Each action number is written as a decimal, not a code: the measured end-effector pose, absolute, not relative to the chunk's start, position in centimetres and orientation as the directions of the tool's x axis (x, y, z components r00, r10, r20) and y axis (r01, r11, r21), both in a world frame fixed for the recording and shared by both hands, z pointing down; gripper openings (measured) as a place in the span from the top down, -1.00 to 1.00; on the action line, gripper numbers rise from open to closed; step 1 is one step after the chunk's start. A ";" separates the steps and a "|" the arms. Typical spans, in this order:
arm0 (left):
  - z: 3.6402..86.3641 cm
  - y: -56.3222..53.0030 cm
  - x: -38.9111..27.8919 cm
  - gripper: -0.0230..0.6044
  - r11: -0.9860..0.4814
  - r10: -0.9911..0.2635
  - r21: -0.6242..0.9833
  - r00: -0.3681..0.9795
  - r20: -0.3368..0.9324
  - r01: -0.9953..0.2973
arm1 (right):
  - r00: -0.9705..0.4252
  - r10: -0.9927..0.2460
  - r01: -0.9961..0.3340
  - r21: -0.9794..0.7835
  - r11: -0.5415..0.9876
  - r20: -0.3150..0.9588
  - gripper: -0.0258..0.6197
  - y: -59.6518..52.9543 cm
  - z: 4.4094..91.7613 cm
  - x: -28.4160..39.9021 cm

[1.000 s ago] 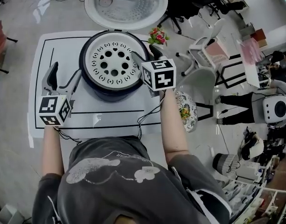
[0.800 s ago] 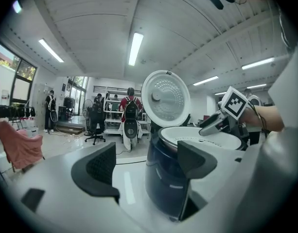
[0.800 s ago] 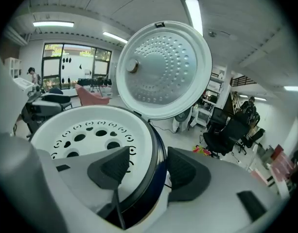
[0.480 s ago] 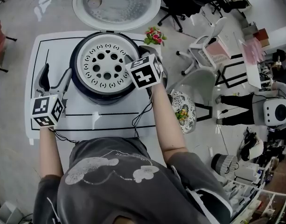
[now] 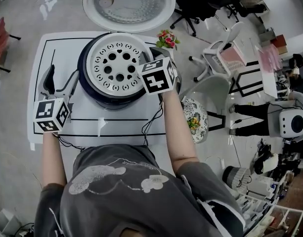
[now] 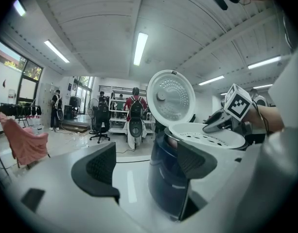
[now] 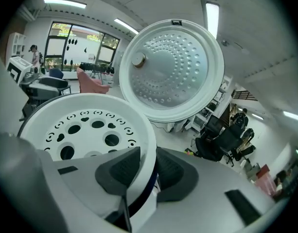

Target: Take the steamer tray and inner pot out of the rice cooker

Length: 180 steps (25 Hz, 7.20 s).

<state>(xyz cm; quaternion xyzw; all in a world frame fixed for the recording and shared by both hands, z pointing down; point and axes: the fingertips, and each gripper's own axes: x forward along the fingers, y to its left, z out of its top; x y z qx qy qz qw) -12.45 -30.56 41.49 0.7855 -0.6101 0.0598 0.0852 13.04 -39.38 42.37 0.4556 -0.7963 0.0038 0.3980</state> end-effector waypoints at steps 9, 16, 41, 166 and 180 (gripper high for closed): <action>40.7 -29.3 -13.1 -0.31 -0.242 -0.952 0.049 0.247 0.181 -0.969 | -0.334 -0.804 -0.815 0.277 0.509 0.492 0.65 -38.7 38.5 12.7; 40.7 -27.6 -13.1 -0.31 -0.218 -0.960 0.047 0.223 0.169 -0.975 | -0.452 -0.824 -0.861 0.076 0.503 0.342 0.71 -37.6 35.6 12.6; 39.4 -18.7 -14.2 -0.31 0.047 -0.988 -0.011 -0.048 0.146 -0.999 | -0.727 -0.683 -0.677 -0.091 0.730 -0.067 0.74 -32.0 24.9 10.2; 35.6 -29.2 -10.5 -0.31 -0.423 -0.897 0.013 0.420 0.133 -0.906 | -0.437 -0.752 -0.778 0.212 0.591 0.494 0.09 -35.8 39.4 10.5; 35.9 -29.9 -10.0 -0.31 -0.377 -0.914 -0.005 0.371 0.165 -0.926 | -0.299 -0.632 -0.607 0.368 0.704 0.715 0.16 -39.9 44.1 11.4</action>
